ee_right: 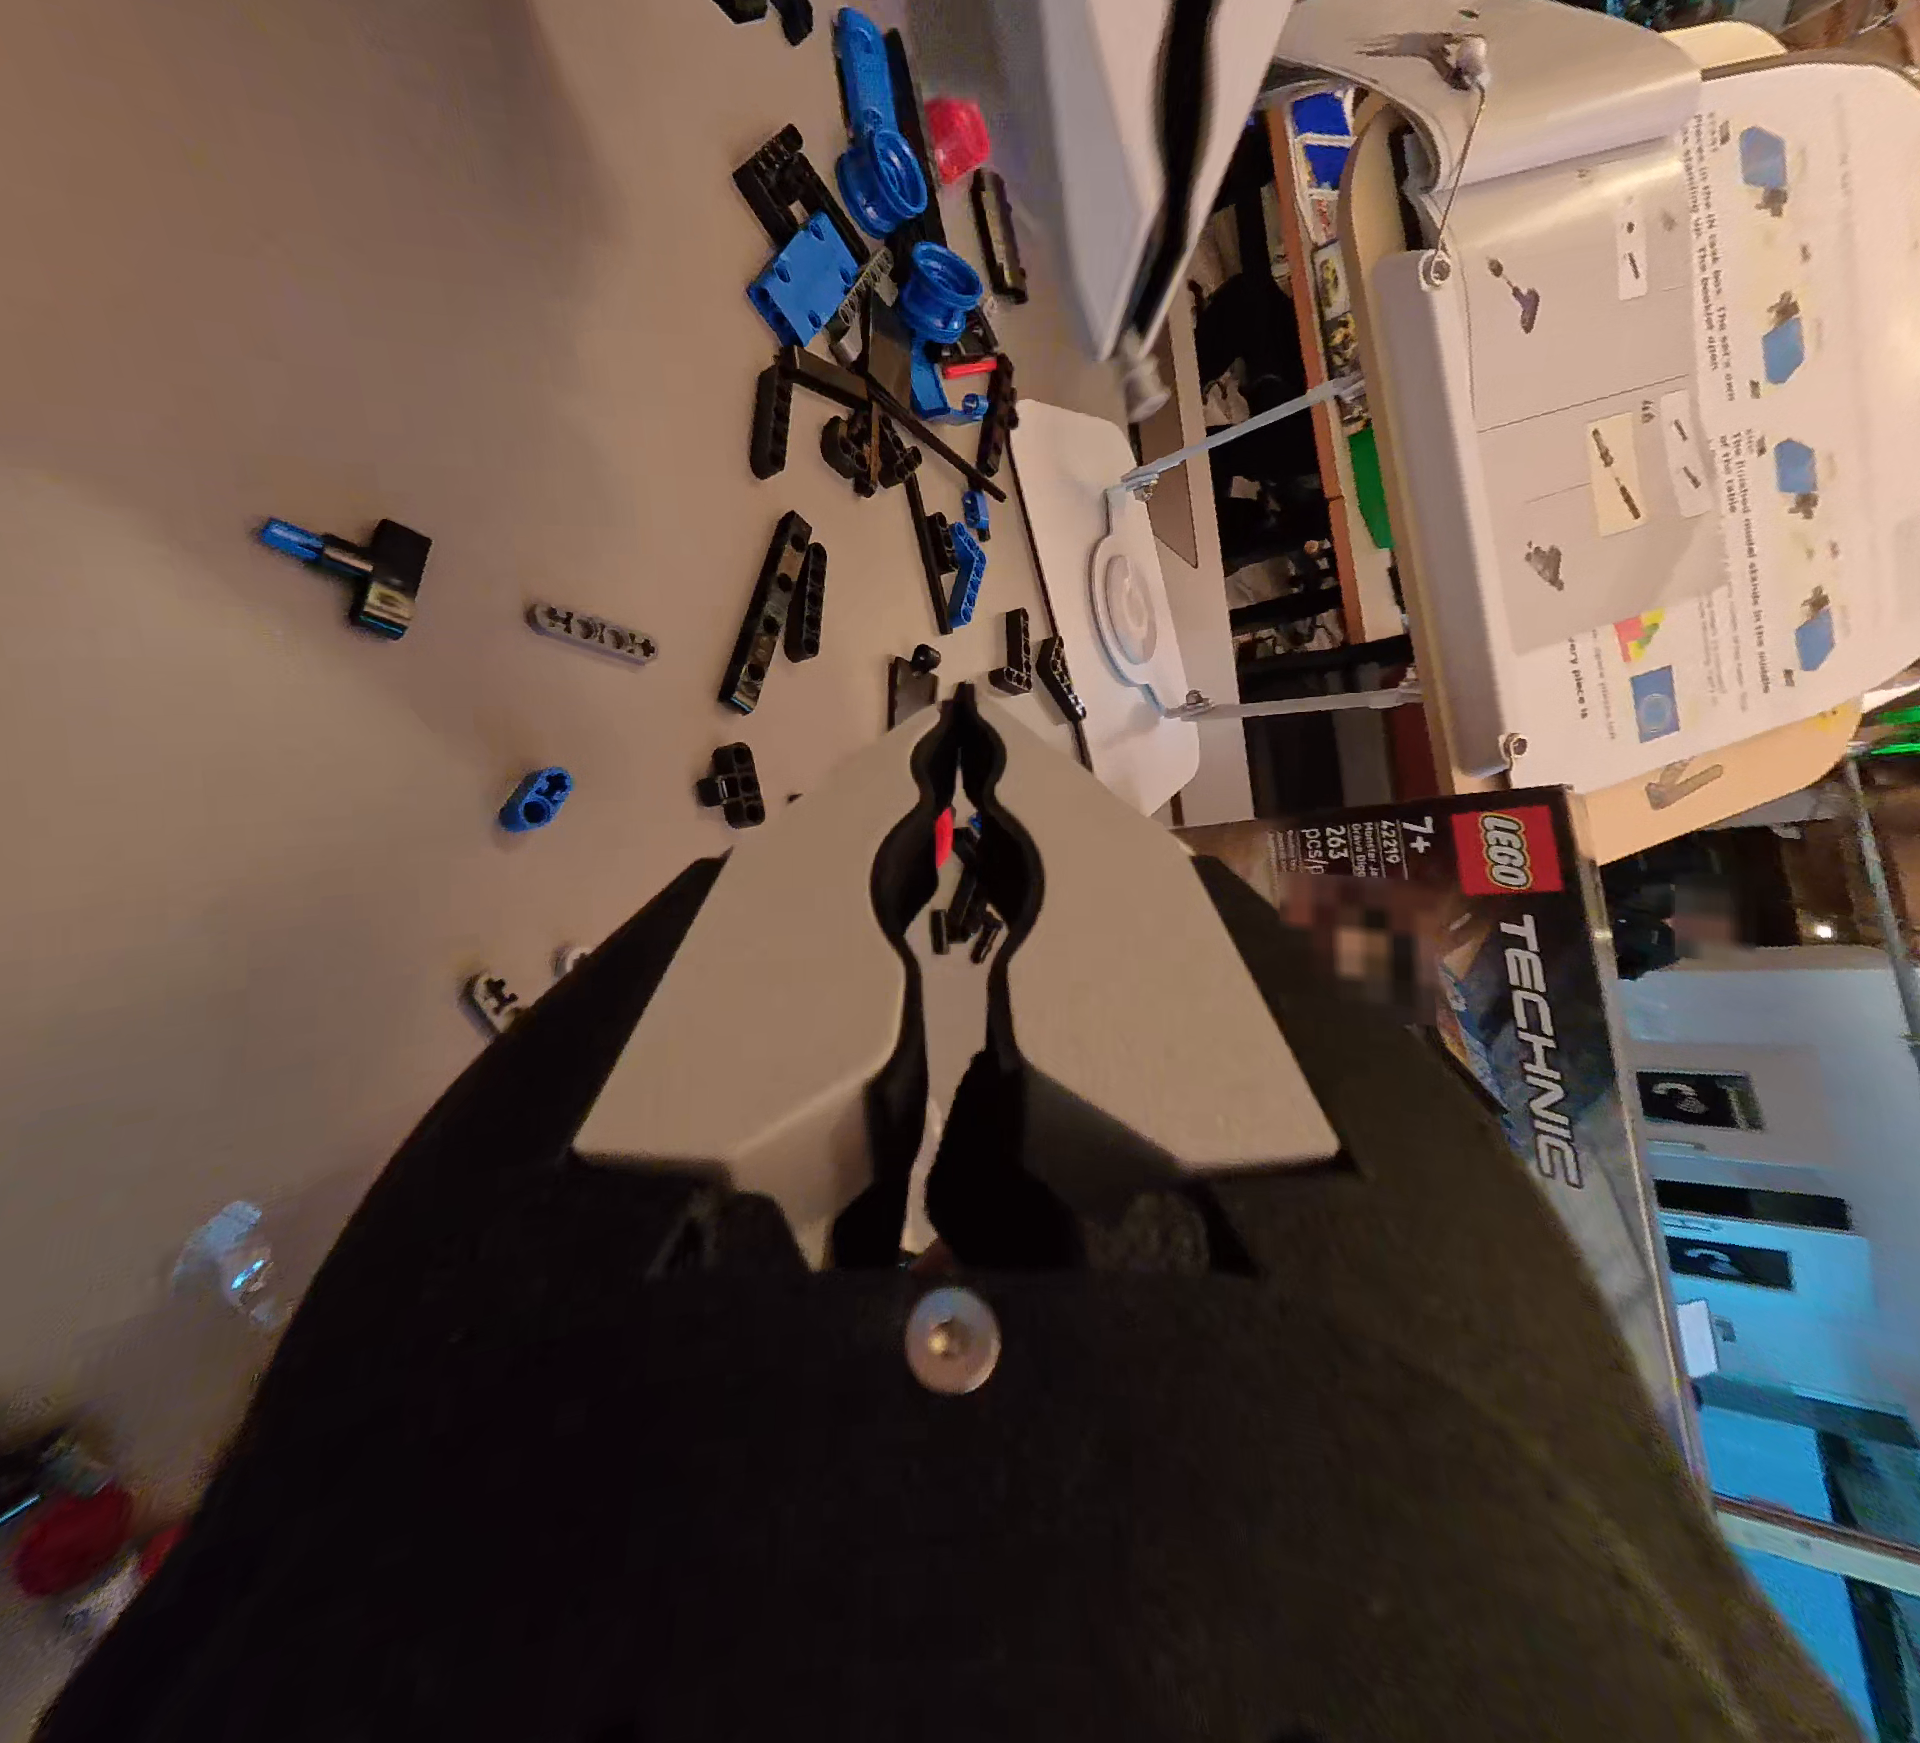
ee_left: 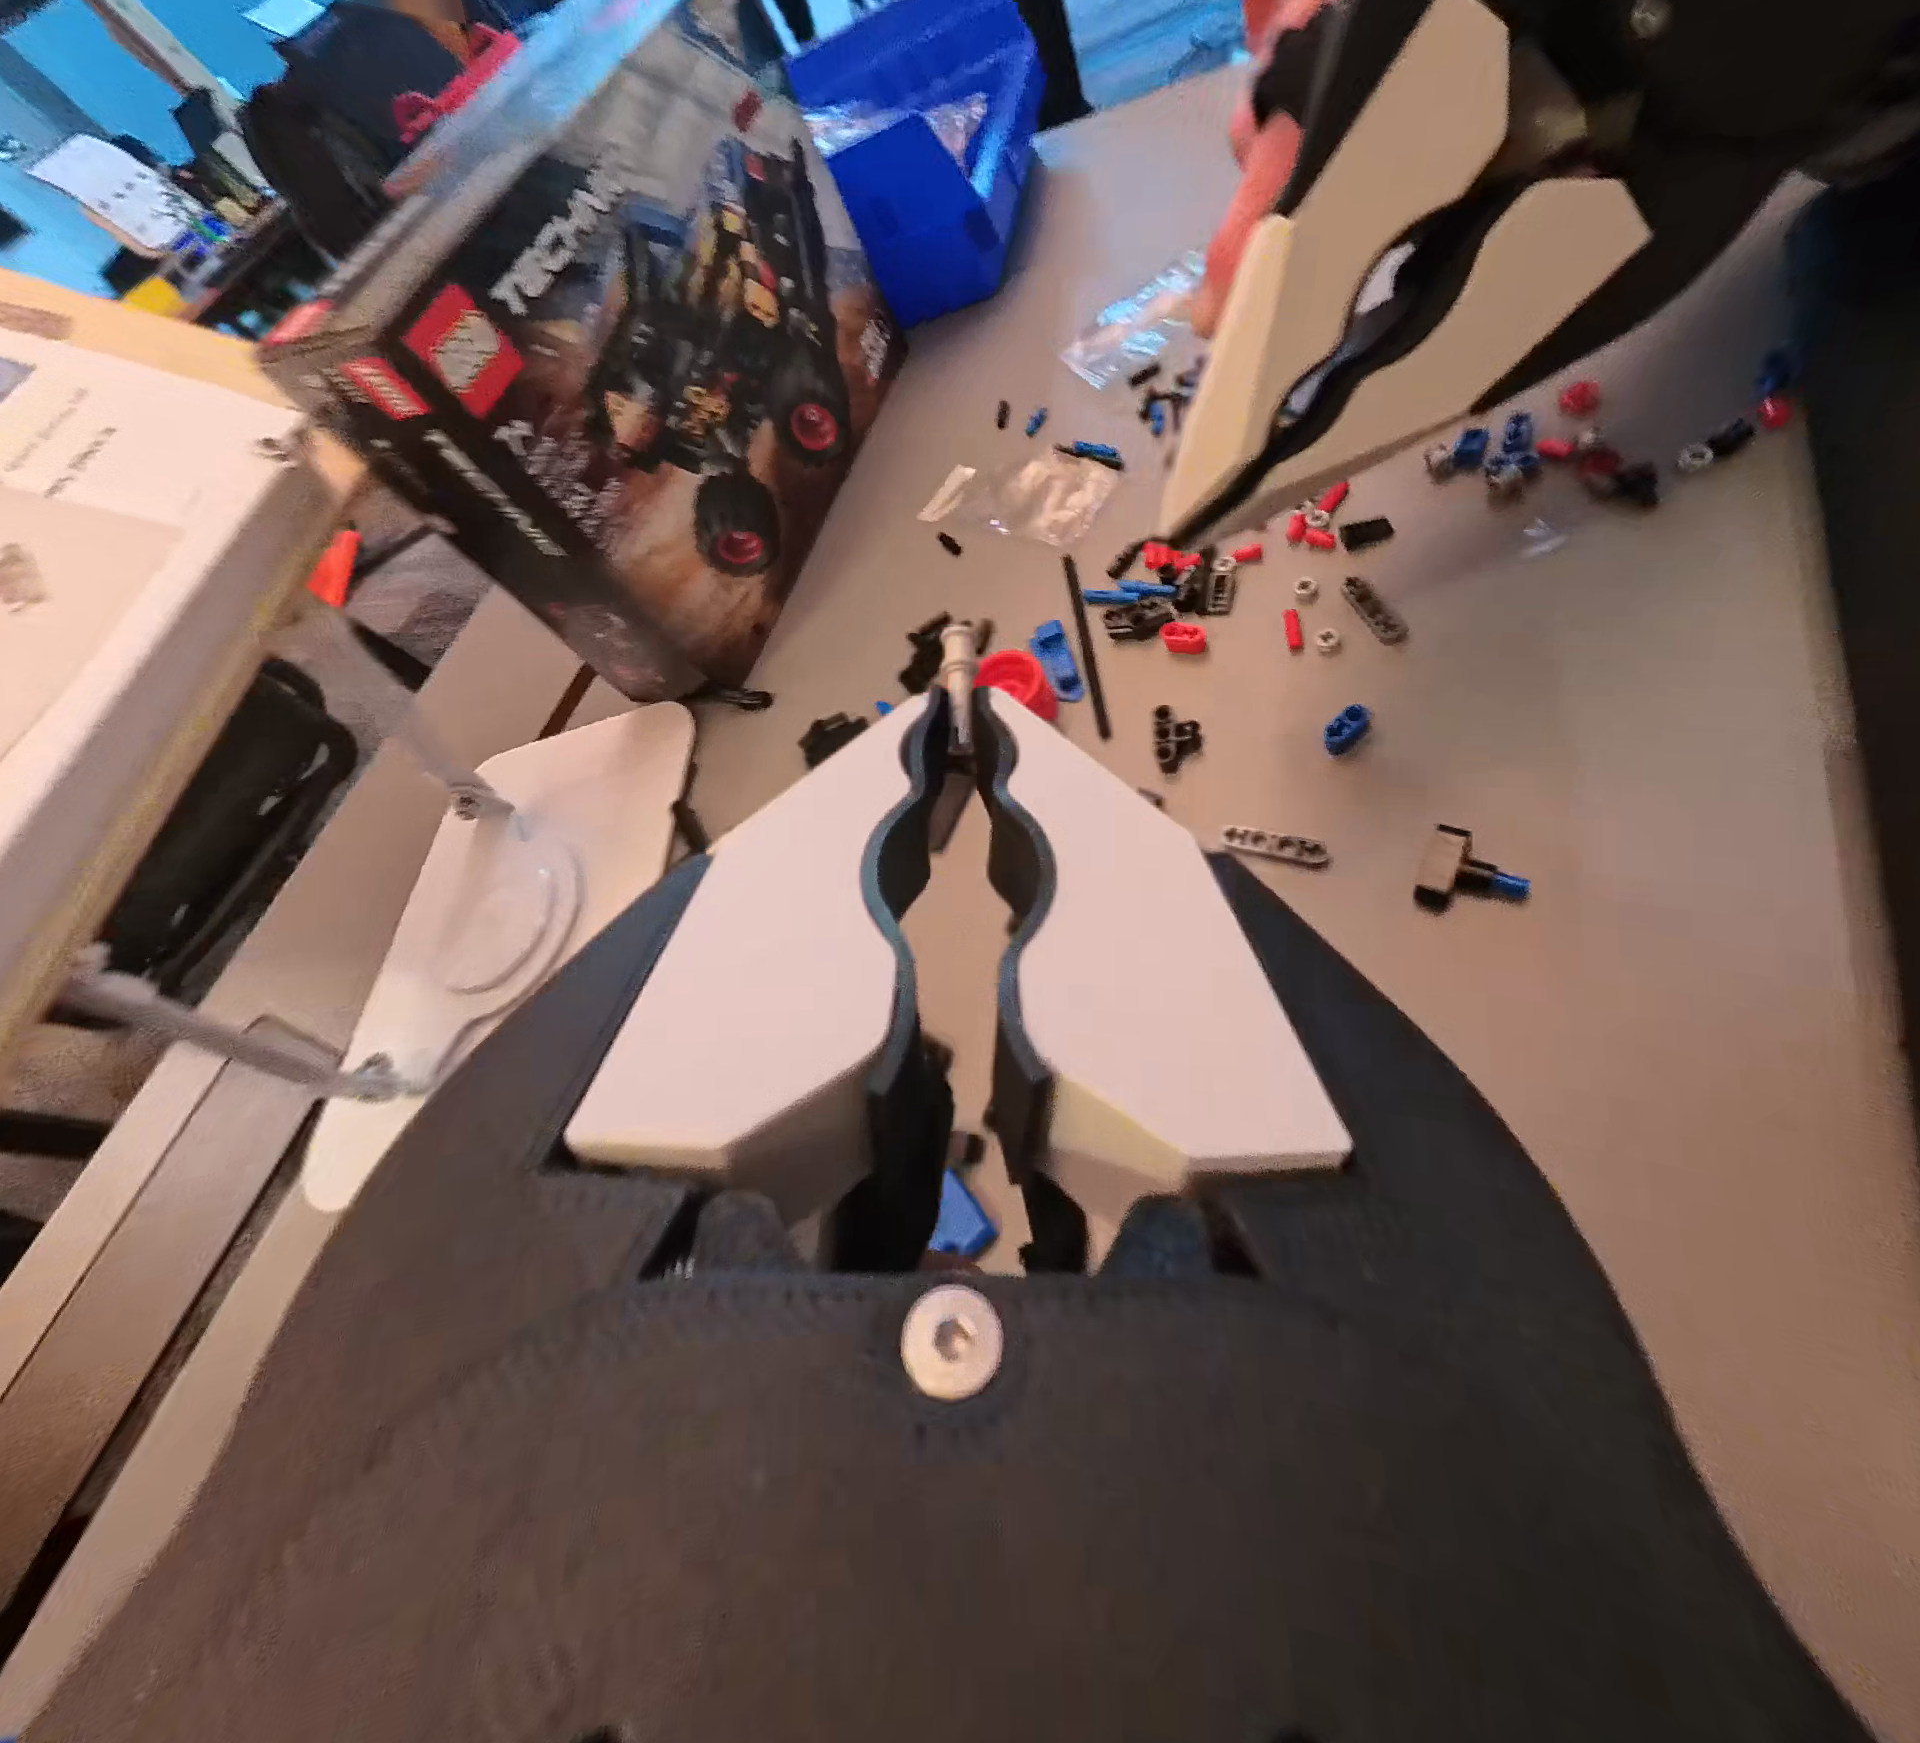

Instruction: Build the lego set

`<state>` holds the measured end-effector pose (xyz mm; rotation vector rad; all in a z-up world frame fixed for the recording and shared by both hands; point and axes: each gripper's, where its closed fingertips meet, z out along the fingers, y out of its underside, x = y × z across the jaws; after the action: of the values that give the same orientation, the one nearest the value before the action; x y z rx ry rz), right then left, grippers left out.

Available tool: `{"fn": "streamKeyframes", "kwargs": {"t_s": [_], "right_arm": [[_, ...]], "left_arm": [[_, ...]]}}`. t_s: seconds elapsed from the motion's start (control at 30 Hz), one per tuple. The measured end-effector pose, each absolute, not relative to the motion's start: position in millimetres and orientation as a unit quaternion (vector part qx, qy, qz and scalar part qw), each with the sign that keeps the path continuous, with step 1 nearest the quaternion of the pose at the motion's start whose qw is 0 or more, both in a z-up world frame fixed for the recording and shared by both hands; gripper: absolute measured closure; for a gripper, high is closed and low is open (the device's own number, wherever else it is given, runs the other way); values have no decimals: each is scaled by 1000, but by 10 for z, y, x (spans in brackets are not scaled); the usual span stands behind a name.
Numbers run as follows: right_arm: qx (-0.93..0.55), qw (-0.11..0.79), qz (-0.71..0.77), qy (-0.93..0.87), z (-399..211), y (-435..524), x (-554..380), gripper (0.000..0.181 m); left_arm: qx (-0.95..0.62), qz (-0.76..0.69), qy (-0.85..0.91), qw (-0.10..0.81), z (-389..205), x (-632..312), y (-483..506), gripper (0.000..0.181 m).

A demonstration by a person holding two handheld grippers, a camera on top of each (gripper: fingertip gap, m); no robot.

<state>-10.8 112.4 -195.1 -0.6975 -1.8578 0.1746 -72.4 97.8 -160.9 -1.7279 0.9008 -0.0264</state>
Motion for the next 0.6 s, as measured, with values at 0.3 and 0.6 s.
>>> {"fn": "streamKeyframes", "kwargs": {"t_s": [0.3, 0.6], "right_arm": [[-345, 425, 197, -813, -2042, 553, -326, 179], [-399, 254, 278, -836, -2707, -359, -1129, 166]], "left_arm": [[-730, 60, 323, 599, -1149, -1319, 743, 180], [-750, 118, 265, 594, -1235, -1677, 248, 180]]}}
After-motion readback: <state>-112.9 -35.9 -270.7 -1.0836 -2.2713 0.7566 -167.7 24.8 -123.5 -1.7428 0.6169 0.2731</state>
